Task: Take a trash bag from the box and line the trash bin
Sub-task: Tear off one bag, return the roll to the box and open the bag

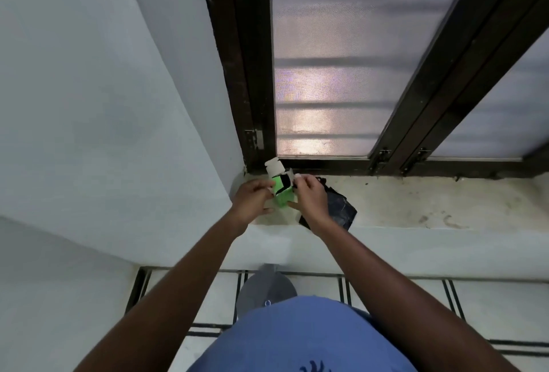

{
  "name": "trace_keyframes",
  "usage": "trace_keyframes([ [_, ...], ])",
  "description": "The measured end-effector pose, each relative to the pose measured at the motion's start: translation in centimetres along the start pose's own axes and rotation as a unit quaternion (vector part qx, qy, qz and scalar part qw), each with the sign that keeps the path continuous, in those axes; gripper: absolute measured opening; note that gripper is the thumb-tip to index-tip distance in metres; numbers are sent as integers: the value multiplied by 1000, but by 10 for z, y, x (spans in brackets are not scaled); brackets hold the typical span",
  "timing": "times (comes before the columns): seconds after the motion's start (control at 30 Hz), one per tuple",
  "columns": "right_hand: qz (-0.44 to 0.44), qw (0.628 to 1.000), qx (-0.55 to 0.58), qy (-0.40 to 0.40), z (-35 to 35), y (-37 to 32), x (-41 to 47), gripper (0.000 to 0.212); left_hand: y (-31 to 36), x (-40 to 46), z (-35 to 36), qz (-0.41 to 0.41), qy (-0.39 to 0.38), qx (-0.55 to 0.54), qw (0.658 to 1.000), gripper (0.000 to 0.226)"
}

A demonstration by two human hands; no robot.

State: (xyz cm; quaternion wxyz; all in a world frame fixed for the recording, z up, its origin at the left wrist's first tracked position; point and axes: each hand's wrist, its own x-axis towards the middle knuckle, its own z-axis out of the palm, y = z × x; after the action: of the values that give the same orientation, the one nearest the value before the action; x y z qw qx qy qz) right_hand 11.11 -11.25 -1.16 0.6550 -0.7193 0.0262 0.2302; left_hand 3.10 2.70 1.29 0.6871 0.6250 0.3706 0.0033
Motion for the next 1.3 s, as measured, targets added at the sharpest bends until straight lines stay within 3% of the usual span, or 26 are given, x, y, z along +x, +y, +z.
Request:
trace_keyframes([
  [0.07, -27, 999, -39, -11, -4, 3, 1, 16, -1, 4, 2, 17, 4, 19, 1000, 24],
  [0.27, -57, 992, -105, -51, -10, 4, 3, 30, -5, 18, 8, 44, 48, 65, 996, 22],
  [0.4, -42, 992, -84, -86, -15, 0, 9, 42, 4, 25, 7, -16, -15, 24, 999, 38],
  [0.53, -41, 992, -67, -97, -17, -2, 13, 54, 7, 28, 7, 23, -24, 30, 999, 33],
  [0.83, -22, 985, -97, -141, -27, -14, 14, 31, -3, 35, 6, 76, 13, 77, 994, 28],
  [0.97, -100, 951, -259, -133, -36, -16, 16, 47, -3, 30, 7, 97, 21, 81, 992, 29],
  [1.07, -171, 906, -362, -137, -41, -24, 15, 59, -7, 17, 13, 106, 32, 63, 992, 31],
  [1.23, -257, 824, -483, -148, -43, -37, 18, 52, -32, 1, 35, 110, 16, 195, 975, 63],
  [1.3, -267, 801, -513, -154, -42, -42, 19, 52, -38, -1, 43, 138, 29, 220, 965, 54],
])
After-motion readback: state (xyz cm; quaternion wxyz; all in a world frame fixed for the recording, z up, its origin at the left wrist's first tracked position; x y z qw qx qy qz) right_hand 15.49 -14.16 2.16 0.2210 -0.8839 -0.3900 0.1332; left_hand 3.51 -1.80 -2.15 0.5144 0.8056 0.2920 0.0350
